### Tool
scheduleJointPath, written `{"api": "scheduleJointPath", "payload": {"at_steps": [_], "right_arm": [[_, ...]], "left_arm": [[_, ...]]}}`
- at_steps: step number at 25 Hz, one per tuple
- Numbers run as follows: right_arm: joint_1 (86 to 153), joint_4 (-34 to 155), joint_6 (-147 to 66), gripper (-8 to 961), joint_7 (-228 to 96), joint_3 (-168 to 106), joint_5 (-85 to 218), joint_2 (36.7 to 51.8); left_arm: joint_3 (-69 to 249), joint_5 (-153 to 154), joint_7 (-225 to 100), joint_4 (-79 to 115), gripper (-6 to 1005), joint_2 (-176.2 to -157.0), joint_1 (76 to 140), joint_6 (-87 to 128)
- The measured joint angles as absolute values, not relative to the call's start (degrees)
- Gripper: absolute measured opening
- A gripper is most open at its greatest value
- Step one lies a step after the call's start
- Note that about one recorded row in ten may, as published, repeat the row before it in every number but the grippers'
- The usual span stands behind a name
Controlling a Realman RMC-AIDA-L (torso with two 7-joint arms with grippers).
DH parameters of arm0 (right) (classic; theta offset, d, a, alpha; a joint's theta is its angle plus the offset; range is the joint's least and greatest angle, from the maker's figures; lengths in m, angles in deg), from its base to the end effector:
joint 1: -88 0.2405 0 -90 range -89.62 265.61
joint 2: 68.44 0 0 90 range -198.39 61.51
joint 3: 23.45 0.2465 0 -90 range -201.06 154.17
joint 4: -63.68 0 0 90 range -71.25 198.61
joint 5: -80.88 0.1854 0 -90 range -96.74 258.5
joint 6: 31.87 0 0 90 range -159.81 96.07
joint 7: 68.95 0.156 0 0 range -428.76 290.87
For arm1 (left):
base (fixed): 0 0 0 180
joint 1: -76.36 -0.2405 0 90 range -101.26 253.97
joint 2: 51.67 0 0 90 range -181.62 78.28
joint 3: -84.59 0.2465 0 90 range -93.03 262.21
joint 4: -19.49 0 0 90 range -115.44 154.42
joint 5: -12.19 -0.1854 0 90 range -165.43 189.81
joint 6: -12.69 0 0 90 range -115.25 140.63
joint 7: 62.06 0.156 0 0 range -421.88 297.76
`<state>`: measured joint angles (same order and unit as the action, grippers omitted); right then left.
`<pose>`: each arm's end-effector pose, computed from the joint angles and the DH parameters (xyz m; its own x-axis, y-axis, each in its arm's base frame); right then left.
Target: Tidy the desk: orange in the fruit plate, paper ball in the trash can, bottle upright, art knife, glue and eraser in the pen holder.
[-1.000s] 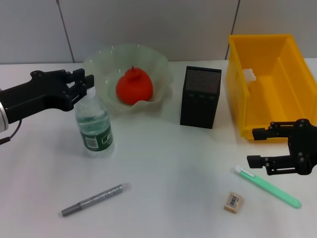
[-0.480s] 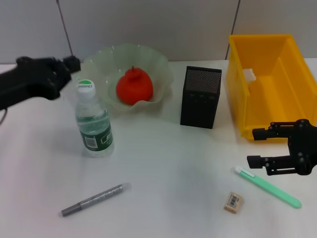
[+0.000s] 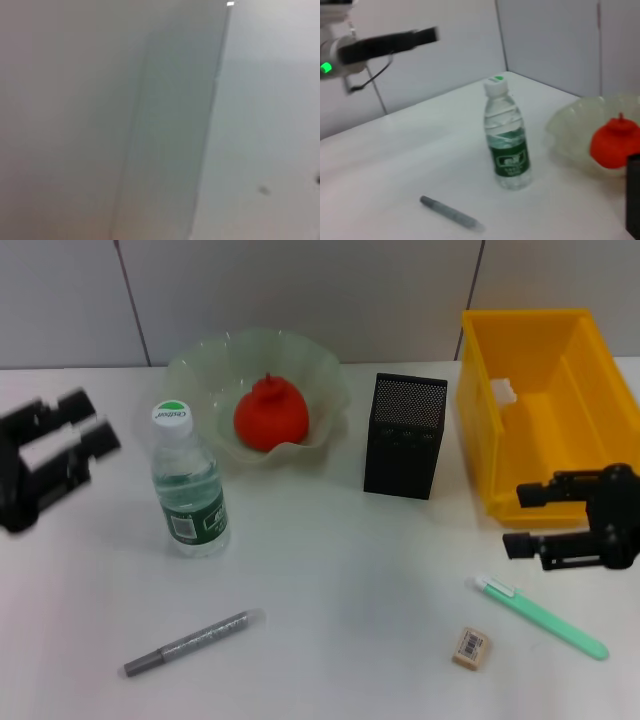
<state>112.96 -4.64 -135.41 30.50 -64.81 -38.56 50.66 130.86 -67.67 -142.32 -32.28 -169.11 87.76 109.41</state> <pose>0.2192 0.2921 0.0566 0.8630 -0.3617 -0.3526 -0.4377 -0.8839 -0.1646 -0.2403 0.2652 0.0822 0.5827 0.0901 0.8077 0.5104 -0.8140 -0.2774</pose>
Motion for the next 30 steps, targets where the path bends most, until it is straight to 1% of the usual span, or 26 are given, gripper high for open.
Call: {"api": "scheduleJointPath", "payload": {"at_steps": [3,4,5,6,8,12,13,16,21,27,30], "right_arm": [[113.4,-11.4,-135.4,744,38.9,-67.8,-40.9,50.66],[113.6,-14.3,-135.4,744,42.3,-69.7,-42.4,50.67],[113.9,-17.4,-135.3,743,46.3,-71.6,-44.4,50.65],[114.2,-20.2,-135.1,743,49.9,-73.5,-46.5,50.64],[115.4,-24.6,-135.0,743,57.2,-77.6,-51.6,50.64],[119.0,-28.2,-135.7,743,67.7,-86.0,-63.0,50.55],[120.2,-27.4,-136.1,743,69.8,-88.2,-66.2,50.59],[123.6,-21.6,-135.2,743,74.6,-94.2,-72.1,50.74],[125.2,-15.1,-130.7,743,76.5,-98.4,-72.7,50.78],[125.5,-11.7,-126.3,742,77.5,-102.1,-74.1,50.89],[125.6,-9.7,-124.7,740,77.6,-103.8,-74.4,50.95]], "left_arm": [[130.9,-67.7,-142.3,-32.3,367,-169.11,87.8,109.4],[130.6,-68.2,-137.9,-27.3,395,-168.14,87.5,113.1],[130.6,-68.2,-137.9,-27.3,457,-168.14,87.5,113.1],[130.5,-71.4,-131.1,-21.7,519,-167.29,87.1,117.4],[130.5,-73.8,-129.6,-20.9,643,-167.17,87.1,118.3],[130.7,-76.6,-128.4,-20.7,776,-167.16,87.1,118.9],[130.8,-80.9,-125.5,-19.4,809,-167.6,87.2,119.1],[130.8,-81.9,-124.0,-18.4,809,-167.67,87.2,119.1],[130.4,-82.3,-121.4,-15.5,808,-167.7,87.3,118.8],[130.4,-82.4,-121.2,-15.3,808,-167.72,87.2,118.7],[130.4,-82.4,-120.8,-15.3,808,-168.06,87.1,118.5]]}}
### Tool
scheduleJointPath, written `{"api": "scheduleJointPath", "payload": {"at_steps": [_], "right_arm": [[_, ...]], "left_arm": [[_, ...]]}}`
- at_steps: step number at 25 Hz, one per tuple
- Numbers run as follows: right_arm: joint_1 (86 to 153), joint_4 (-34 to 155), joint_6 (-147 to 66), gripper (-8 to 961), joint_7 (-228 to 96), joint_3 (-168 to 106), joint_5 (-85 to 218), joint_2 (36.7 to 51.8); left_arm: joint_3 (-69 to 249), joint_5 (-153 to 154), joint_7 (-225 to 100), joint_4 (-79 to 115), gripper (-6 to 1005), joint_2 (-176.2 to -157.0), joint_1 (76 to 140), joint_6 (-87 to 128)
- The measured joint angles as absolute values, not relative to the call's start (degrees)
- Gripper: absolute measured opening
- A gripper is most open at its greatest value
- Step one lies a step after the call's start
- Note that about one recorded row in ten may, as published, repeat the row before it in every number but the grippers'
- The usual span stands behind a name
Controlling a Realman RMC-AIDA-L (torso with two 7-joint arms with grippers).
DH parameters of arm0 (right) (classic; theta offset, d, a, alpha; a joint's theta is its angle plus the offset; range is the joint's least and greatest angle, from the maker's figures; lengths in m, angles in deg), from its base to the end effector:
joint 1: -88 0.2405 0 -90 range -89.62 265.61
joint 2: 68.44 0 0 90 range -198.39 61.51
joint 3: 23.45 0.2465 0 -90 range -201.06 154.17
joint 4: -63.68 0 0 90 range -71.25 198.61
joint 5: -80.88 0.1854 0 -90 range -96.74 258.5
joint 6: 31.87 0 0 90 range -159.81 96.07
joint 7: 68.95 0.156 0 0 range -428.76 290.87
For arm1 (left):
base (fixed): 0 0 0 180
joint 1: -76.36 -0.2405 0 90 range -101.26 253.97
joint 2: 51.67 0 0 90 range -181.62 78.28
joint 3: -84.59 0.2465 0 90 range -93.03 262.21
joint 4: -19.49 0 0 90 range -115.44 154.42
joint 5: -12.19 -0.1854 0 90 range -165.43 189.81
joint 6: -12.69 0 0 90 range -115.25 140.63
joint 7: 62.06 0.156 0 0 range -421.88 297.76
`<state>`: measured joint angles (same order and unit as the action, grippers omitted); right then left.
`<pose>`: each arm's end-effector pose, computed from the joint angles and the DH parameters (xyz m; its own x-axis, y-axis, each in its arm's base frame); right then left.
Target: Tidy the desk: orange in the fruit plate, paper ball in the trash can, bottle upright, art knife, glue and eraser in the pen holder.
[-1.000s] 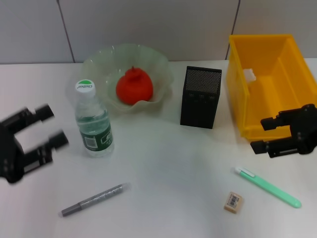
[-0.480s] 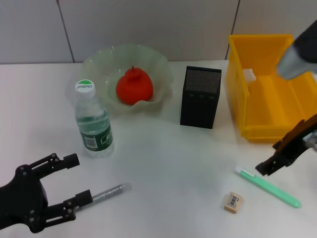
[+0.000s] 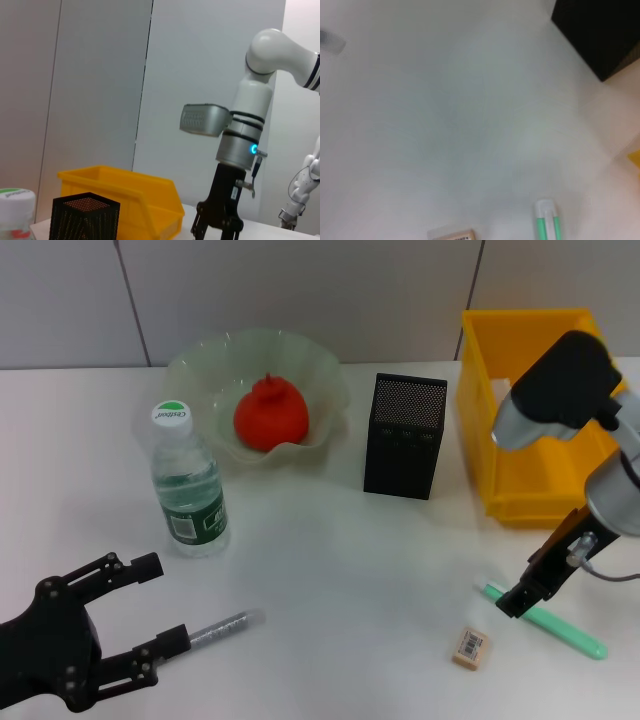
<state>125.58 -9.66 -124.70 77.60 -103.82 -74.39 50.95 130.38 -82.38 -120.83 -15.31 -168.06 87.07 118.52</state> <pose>0.1978 0.3273 -0.0091 0.6720 -0.6543 0.3469 -0.4933 -0.7449 -0.4493 -0.2723 0.2100 0.0245 0.6894 0.1276 0.7131 0.3736 -0.9059 -0.1991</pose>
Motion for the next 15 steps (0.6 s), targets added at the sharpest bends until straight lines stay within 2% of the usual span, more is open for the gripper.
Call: {"api": "scheduleJointPath", "payload": {"at_steps": [15], "right_arm": [[126.7,-2.8,-117.3,731,78.6,-107.3,-74.6,50.92]], "left_arm": [[130.3,-82.4,-119.9,-15.3,807,-168.72,87.3,118.0]]}}
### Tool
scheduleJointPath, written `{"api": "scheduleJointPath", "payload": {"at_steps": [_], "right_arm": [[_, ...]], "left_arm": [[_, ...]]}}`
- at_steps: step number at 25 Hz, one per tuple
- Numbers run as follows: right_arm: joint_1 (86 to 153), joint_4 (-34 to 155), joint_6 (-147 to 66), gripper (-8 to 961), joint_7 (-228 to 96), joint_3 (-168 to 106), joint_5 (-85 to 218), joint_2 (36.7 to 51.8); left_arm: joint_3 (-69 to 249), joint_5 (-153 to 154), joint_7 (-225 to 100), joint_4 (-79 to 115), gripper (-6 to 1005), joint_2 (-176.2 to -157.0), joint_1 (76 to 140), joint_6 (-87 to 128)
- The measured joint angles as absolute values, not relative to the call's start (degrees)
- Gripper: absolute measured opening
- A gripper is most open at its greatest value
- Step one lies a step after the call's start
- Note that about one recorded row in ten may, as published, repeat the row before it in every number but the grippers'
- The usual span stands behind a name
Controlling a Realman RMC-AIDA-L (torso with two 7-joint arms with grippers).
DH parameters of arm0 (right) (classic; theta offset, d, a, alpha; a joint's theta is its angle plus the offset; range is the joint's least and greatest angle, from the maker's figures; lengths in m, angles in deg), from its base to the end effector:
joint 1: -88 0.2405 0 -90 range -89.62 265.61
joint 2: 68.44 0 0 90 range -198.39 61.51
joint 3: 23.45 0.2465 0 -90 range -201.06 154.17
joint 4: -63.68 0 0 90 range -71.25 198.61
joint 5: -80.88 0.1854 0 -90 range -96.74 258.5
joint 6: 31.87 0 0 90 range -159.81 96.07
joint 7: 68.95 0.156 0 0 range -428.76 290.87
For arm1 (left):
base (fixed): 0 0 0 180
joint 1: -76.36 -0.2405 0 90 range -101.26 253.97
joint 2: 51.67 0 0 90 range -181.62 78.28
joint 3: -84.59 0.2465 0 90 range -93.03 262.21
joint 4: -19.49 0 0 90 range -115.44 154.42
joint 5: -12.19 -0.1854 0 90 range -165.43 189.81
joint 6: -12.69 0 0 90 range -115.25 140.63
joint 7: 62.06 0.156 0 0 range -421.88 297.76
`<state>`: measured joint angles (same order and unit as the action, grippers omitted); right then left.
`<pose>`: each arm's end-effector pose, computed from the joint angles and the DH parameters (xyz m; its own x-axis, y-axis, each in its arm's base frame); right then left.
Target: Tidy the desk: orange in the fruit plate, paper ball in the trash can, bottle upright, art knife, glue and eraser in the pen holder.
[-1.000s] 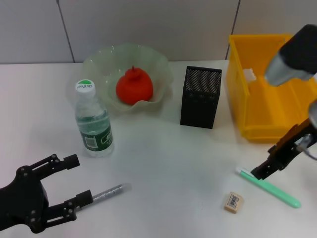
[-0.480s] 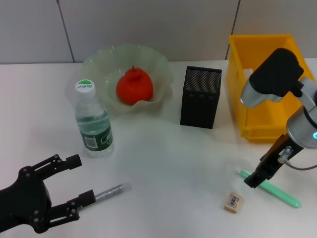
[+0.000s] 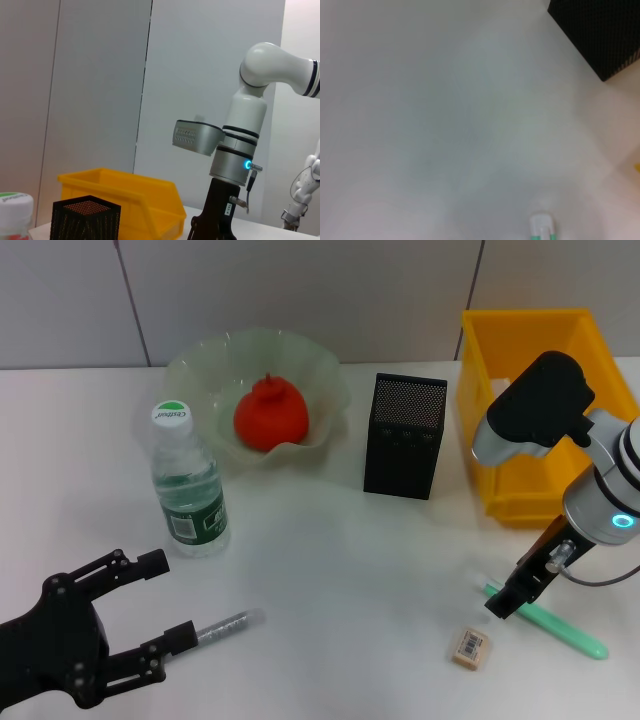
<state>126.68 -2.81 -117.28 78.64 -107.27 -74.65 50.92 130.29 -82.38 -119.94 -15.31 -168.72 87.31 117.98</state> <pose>0.2084 0.3349 -0.0268 0.6677 -0.6557 0.3526 -0.4786 -0.7408 -0.4714 -0.2700 0.2118 0.0209 0.6904 0.1137 0.7145 0.3671 -0.9060 -0.2106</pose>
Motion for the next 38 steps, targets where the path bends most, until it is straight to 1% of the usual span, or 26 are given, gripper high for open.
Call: {"api": "scheduleJointPath", "payload": {"at_steps": [8,10,16,31,36,38], "right_arm": [[127.9,-0.3,-116.9,726,78.9,-107.4,-74.7,50.98],[128.0,-0.3,-116.9,548,79.0,-107.4,-74.7,50.99],[128.0,-0.2,-116.9,366,79.2,-107.5,-74.7,51.01],[128.2,-0.2,-117.0,365,79.4,-108.2,-75.7,51.0],[128.2,0.2,-116.8,259,79.4,-108.7,-75.6,51.01],[128.3,0.6,-116.5,253,79.4,-108.9,-75.6,51.01]], "left_arm": [[130.3,-82.4,-119.4,-15.3,806,-168.85,87.1,117.9],[130.3,-82.4,-119.4,-15.3,806,-168.86,87.0,117.9],[130.3,-82.3,-119.4,-15.3,805,-168.83,87.1,117.9],[129.6,-81.9,-119.4,-15.3,800,-168.83,87.1,117.9],[129.5,-81.9,-119.4,-15.3,800,-168.83,87.1,117.9],[129.5,-81.9,-119.4,-15.3,800,-168.83,87.1,117.9]]}}
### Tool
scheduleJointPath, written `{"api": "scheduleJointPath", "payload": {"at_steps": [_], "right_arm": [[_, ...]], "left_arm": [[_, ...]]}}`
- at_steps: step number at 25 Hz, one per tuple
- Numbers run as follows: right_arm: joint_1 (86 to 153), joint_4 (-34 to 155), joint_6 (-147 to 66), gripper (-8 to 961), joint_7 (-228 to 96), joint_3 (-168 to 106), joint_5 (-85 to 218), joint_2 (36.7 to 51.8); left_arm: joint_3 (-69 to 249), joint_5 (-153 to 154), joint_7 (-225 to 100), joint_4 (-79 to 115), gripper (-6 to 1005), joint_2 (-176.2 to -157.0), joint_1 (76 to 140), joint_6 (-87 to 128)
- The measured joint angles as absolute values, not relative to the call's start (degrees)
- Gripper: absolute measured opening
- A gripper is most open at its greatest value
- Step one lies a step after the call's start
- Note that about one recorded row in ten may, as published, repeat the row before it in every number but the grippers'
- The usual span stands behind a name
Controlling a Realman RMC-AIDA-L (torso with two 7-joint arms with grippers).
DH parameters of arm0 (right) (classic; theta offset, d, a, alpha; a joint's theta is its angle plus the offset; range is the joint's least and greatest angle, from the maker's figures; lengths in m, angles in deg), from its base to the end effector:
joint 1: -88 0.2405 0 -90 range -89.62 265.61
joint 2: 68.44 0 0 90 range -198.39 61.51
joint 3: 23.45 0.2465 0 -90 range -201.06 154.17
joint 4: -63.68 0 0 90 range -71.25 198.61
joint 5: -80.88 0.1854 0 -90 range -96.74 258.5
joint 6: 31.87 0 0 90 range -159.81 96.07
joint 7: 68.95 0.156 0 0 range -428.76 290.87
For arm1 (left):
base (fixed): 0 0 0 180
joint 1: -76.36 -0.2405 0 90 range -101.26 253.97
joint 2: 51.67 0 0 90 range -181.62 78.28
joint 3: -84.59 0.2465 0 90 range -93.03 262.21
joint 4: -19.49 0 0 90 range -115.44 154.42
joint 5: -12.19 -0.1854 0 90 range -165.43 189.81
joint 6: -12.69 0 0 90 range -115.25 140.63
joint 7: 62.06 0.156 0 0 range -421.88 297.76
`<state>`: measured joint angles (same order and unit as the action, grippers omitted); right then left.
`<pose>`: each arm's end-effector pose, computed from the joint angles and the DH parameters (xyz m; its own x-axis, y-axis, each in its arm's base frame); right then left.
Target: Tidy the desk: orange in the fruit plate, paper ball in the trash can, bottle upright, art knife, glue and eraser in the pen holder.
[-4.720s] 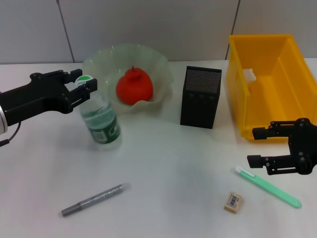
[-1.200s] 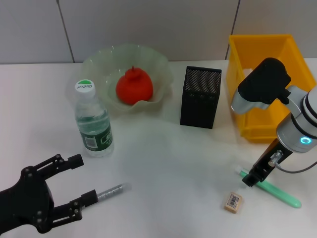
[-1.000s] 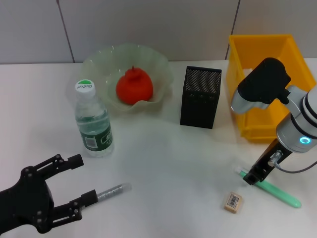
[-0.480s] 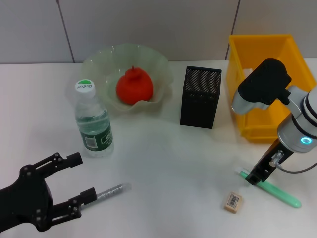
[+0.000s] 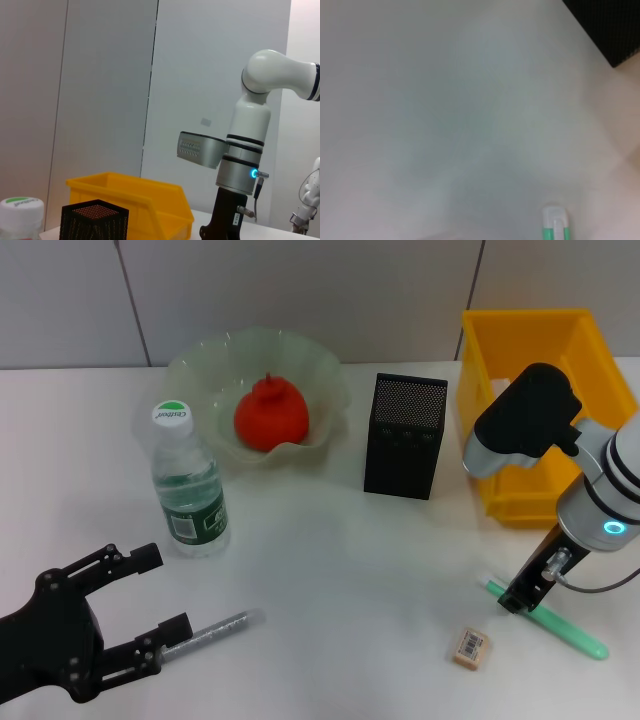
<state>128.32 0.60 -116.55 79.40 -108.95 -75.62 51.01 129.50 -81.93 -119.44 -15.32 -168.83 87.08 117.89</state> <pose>0.2118 0.3348 -0.0336 0.6466 -0.6524 0.3953 -0.4666 -0.7482 -0.4717 -0.2710 0.2124 0.0231 0.6869 0.1002 0.7198 0.3731 -0.8986 -0.2310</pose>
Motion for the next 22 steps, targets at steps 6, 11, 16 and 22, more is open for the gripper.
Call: {"api": "scheduleJointPath", "payload": {"at_steps": [6,11,16,22], "right_arm": [[128.6,1.3,-116.1,237,79.4,-109.1,-75.7,51.01],[128.1,-0.5,-116.4,187,78.9,-109.0,-75.3,51.01],[127.1,-5.5,-117.5,162,78.9,-108.0,-74.8,50.98],[124.2,-20.8,-120.7,163,78.4,-104.4,-71.0,50.7]], "left_arm": [[129.5,-81.9,-119.5,-15.3,801,-168.83,87.1,117.9],[129.5,-81.9,-119.5,-15.3,801,-168.83,87.1,117.9],[129.3,-81.9,-119.5,-15.3,800,-168.83,87.0,117.9],[128.1,-82.2,-119.4,-15.3,800,-168.83,86.9,118.0]]}}
